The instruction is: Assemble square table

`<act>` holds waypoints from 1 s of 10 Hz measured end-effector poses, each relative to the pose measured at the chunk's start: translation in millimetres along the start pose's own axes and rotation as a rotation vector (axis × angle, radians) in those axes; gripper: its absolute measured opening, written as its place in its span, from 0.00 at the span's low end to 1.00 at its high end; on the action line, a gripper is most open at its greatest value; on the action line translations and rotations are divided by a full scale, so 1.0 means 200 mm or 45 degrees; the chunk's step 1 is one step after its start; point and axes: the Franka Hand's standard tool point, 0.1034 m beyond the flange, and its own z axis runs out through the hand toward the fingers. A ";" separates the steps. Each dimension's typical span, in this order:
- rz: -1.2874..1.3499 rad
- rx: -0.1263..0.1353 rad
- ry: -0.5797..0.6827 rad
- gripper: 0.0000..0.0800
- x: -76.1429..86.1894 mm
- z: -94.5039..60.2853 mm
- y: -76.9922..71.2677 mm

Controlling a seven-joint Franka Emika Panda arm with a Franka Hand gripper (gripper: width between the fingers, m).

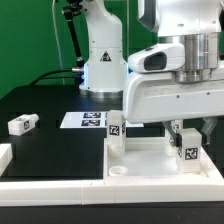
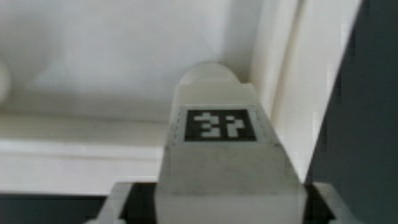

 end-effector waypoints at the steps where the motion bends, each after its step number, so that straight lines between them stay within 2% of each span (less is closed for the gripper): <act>1: 0.101 0.003 -0.003 0.36 0.00 0.00 0.00; 5: 1.034 -0.011 -0.099 0.36 0.00 0.00 0.00; 7: 1.462 0.022 -0.181 0.36 0.00 0.00 0.01; 10: 1.716 0.021 -0.175 0.36 -0.01 0.01 0.02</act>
Offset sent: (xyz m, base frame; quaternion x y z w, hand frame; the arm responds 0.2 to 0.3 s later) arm 0.0060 0.0074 0.0087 0.0010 -0.0280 0.4679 0.8834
